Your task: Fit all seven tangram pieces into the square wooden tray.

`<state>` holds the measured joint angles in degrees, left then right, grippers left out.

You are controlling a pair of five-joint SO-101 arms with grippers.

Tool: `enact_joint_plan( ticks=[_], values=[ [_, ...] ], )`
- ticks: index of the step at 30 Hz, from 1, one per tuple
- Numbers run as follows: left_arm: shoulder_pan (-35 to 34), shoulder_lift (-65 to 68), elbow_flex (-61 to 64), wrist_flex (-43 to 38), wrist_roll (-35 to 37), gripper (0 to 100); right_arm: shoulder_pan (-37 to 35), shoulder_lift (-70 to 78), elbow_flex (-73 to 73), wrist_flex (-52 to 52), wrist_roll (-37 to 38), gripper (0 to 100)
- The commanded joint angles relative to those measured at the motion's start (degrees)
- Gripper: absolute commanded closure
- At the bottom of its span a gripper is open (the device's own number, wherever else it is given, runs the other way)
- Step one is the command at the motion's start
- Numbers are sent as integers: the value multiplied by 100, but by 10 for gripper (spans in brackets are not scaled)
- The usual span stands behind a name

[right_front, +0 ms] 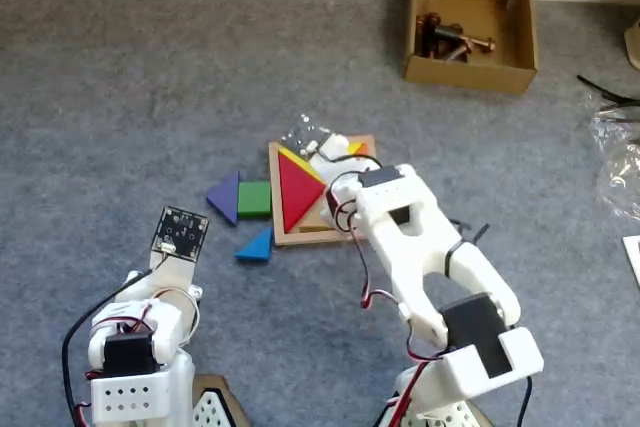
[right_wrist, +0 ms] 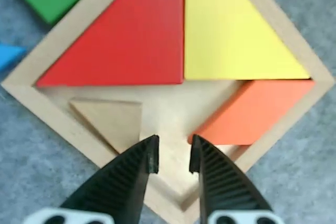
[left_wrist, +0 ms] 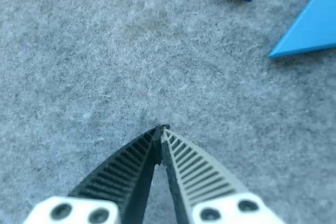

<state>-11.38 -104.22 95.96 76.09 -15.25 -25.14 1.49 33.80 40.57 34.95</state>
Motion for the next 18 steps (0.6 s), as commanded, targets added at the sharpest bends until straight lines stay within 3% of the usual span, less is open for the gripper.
enact_joint_plan(
  ticks=[1,18],
  values=[
    [-75,-40,119,35,44,986,48,66,-180,-66,-26,892],
    [-75,-40,119,35,44,986,-426,57,-136,-31,-26,896]
  ],
)
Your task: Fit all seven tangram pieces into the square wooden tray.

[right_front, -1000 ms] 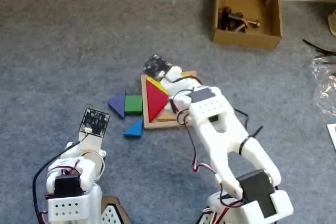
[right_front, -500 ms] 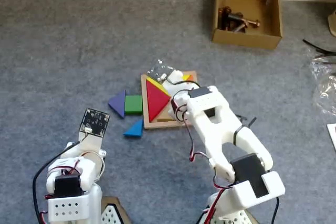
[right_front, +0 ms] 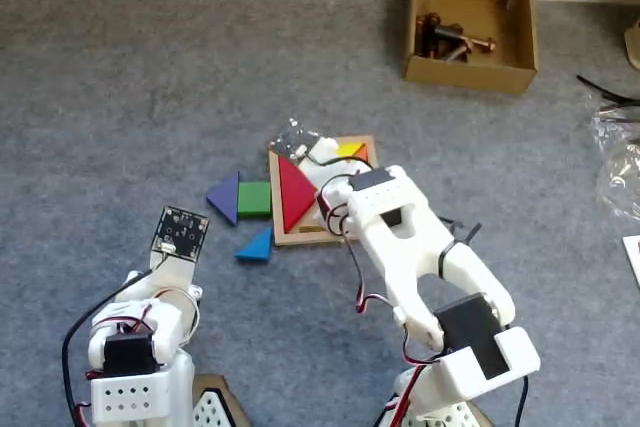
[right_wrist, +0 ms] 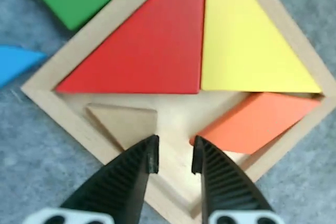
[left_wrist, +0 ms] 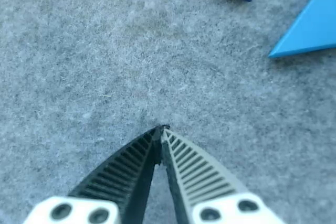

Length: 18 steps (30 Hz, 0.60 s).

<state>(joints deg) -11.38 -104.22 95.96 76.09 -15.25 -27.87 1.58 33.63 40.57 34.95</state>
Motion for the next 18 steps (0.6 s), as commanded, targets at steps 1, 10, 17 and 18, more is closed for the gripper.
enact_joint_plan(
  ticks=[1,10,17,18],
  values=[
    [-75,-40,119,35,44,986,-154,48,-119,-31,-26,896],
    [-75,-40,119,35,44,986,-163,57,-154,-31,-26,896],
    [-75,-40,119,35,44,986,286,84,-163,-66,0,896],
    [-75,-40,119,35,44,986,347,84,-171,-110,0,896]
  ],
)
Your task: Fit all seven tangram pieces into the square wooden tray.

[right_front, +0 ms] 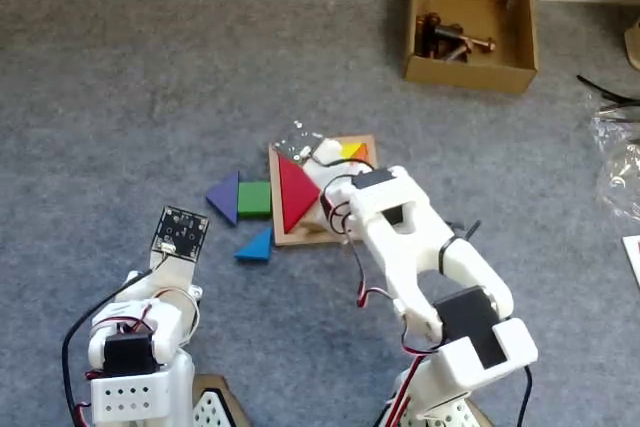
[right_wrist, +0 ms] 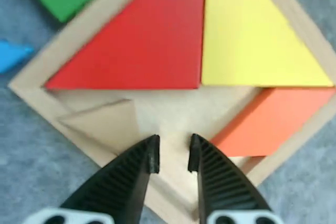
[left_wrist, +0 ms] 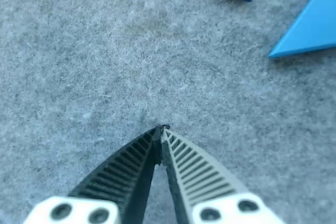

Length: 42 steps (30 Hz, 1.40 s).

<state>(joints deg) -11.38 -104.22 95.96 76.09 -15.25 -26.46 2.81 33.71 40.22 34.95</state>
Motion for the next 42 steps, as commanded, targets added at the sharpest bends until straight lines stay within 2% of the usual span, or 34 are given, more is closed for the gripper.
enact_joint_plan(
  ticks=[1,7,25,38,42],
  values=[
    [-75,-40,119,35,44,986,268,-40,-180,-171,-9,896],
    [-75,-40,119,35,44,986,356,-40,-154,-295,-18,896],
    [-75,-40,119,35,44,986,-567,-576,-127,207,-26,896],
    [-75,-40,119,35,44,986,-400,-1007,-127,198,-26,896],
    [-75,-40,119,35,44,986,-119,-1024,-163,277,-26,896]
  ],
)
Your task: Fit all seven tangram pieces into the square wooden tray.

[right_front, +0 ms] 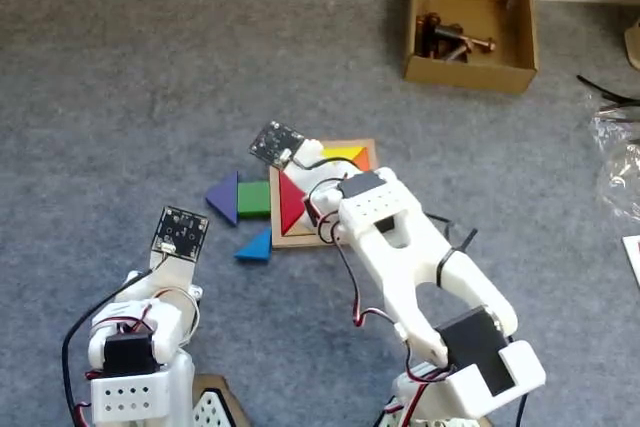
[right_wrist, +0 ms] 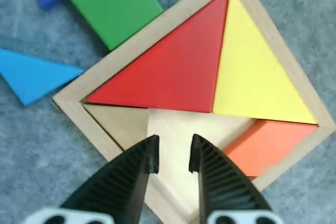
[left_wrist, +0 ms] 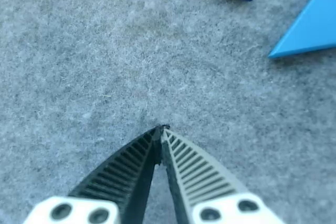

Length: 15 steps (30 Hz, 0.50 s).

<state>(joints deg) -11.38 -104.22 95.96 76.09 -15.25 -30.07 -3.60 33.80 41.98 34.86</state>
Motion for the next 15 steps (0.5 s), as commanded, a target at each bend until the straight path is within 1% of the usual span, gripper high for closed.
enact_joint_plan(
  ticks=[1,6,10,13,15],
  values=[
    [-75,-40,119,35,44,986,338,-426,-171,277,-18,896],
    [-75,-40,119,35,44,986,576,-1130,-268,1429,-18,897],
    [-75,-40,119,35,44,986,787,-1780,-286,1956,-70,913],
    [-75,-40,119,35,44,986,1051,-2185,-286,2009,-695,995],
    [-75,-40,119,35,44,986,1191,-2360,-268,2044,-993,985]
  ],
)
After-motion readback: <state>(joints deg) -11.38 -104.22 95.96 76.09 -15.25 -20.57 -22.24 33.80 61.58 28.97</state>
